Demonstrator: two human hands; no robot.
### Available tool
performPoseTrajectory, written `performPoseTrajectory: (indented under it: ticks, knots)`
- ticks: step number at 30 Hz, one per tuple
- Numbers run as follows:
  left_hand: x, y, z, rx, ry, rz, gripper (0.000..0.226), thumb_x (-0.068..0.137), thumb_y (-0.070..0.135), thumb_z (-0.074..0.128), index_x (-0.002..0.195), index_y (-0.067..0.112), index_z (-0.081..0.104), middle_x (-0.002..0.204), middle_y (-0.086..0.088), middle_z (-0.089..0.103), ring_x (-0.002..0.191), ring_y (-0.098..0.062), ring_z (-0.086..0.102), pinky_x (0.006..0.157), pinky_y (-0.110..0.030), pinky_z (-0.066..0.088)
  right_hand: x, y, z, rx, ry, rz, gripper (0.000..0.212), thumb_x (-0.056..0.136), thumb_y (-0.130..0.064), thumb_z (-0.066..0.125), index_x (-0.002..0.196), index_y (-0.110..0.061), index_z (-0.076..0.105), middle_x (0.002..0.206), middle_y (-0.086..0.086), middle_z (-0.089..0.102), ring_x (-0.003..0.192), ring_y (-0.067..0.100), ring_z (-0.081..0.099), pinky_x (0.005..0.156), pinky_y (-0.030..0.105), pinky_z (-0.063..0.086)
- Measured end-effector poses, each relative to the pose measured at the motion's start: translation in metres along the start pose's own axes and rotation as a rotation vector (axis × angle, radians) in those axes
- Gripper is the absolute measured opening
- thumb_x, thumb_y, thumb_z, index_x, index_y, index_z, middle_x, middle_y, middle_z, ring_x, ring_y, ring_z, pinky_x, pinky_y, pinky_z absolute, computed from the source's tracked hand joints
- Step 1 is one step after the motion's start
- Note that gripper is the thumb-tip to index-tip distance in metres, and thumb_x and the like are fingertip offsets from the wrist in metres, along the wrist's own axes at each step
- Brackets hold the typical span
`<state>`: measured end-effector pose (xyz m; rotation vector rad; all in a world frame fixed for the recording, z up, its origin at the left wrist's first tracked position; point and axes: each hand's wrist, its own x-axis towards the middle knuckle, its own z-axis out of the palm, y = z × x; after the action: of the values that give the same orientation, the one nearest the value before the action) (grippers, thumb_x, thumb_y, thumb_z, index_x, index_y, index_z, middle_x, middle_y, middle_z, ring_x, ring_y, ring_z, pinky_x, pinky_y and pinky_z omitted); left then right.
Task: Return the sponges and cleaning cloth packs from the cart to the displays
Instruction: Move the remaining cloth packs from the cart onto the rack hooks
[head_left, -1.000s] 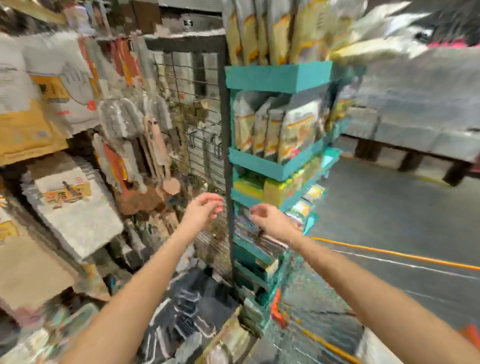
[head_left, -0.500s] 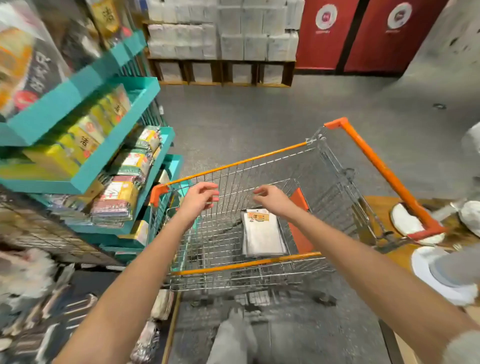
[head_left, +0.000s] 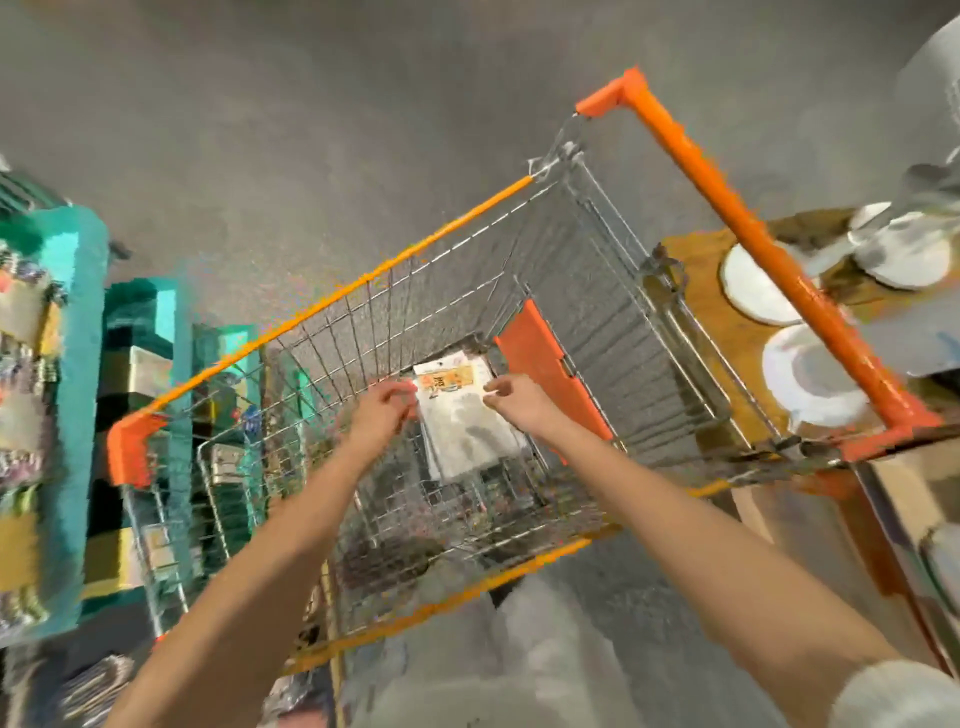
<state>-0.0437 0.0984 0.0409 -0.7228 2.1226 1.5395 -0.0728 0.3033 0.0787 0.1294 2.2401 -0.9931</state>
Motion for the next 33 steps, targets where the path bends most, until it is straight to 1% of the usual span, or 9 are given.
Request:
performPoseTrajectory:
  ticks: [5,8,10,12,15,18,23,29,33]
  knots:
    - [0.038,-0.022,0.020,0.033,-0.052,-0.095,0.011,0.093,0.002,0.051,0.095,0.006,0.061,0.078,-0.006,0.058,0.065,-0.013,0.054,0.055,-0.019,0.043,0.051,0.031,0.005,0.017,-0.023,0.065,0.032,0.092,-0.008,0.053,0.121,0.004,0.058,0.115,0.023,0.064,0.106,0.031,0.061,0.062,0.028,0.032]
    - [0.063,-0.030,0.032,0.110,-0.056,-0.115,0.016,0.094,0.003,0.051,0.107,0.001,0.060,0.085,-0.007,0.061,0.069,-0.009,0.059,0.056,-0.013,0.045,0.087,0.050,0.009,0.009,-0.053,0.062,0.030,0.092,-0.008,0.053,0.119,0.005,0.058,0.115,0.021,0.064,0.098,0.025,0.060,0.067,0.026,0.033]
    - [0.082,-0.035,0.039,0.175,-0.024,-0.134,0.021,0.093,0.005,0.052,0.112,0.003,0.061,0.099,-0.012,0.065,0.077,-0.016,0.059,0.059,-0.017,0.046,0.110,0.061,0.014,0.005,-0.051,0.092,0.030,0.090,-0.009,0.052,0.118,-0.001,0.057,0.117,0.013,0.062,0.097,0.021,0.056,0.077,0.023,0.038]
    - [0.103,-0.044,0.049,0.250,0.004,-0.150,0.023,0.092,0.006,0.054,0.113,0.004,0.063,0.108,-0.017,0.067,0.083,-0.022,0.061,0.067,-0.026,0.051,0.134,0.076,0.022,-0.003,-0.058,0.110,0.032,0.088,-0.007,0.051,0.119,0.000,0.057,0.119,0.019,0.061,0.104,0.029,0.057,0.080,0.017,0.041]
    - [0.124,-0.056,0.063,0.418,-0.028,-0.138,0.023,0.094,0.012,0.051,0.116,0.009,0.061,0.109,-0.010,0.065,0.086,-0.022,0.061,0.080,-0.039,0.053,0.155,0.089,0.029,-0.028,-0.110,0.119,0.032,0.091,-0.011,0.051,0.122,-0.006,0.057,0.122,0.015,0.061,0.111,0.028,0.058,0.090,0.029,0.046]
    - [0.144,-0.064,0.078,0.512,-0.026,-0.105,0.030,0.095,0.011,0.046,0.122,0.011,0.058,0.115,-0.004,0.061,0.099,-0.020,0.058,0.085,-0.031,0.050,0.175,0.100,0.035,-0.019,-0.118,0.136,0.034,0.090,-0.011,0.051,0.123,-0.008,0.057,0.119,0.014,0.062,0.108,0.027,0.059,0.083,0.025,0.045]
    - [0.190,-0.079,0.099,0.703,0.077,0.030,0.033,0.087,-0.001,0.043,0.116,0.005,0.058,0.109,-0.005,0.056,0.096,-0.017,0.053,0.074,-0.020,0.044,0.202,0.120,0.044,-0.016,-0.128,0.110,0.036,0.089,-0.011,0.049,0.124,-0.013,0.055,0.104,0.001,0.059,0.092,0.017,0.058,0.070,0.022,0.041]
    - [0.215,-0.104,0.105,0.965,0.124,0.083,0.051,0.086,0.003,0.044,0.137,0.005,0.040,0.137,-0.018,0.043,0.122,-0.033,0.044,0.101,-0.043,0.045,0.217,0.130,0.051,0.020,-0.151,0.106,0.035,0.092,-0.011,0.048,0.126,-0.016,0.052,0.085,-0.009,0.053,0.068,0.007,0.053,0.053,0.019,0.042]
    - [0.224,-0.116,0.098,1.040,0.116,0.103,0.058,0.084,0.009,0.051,0.140,0.007,0.033,0.140,-0.017,0.038,0.124,-0.032,0.042,0.101,-0.046,0.045,0.222,0.134,0.051,0.035,-0.168,0.109,0.039,0.090,-0.011,0.048,0.128,-0.017,0.051,0.095,-0.004,0.055,0.072,0.012,0.056,0.054,0.020,0.045]
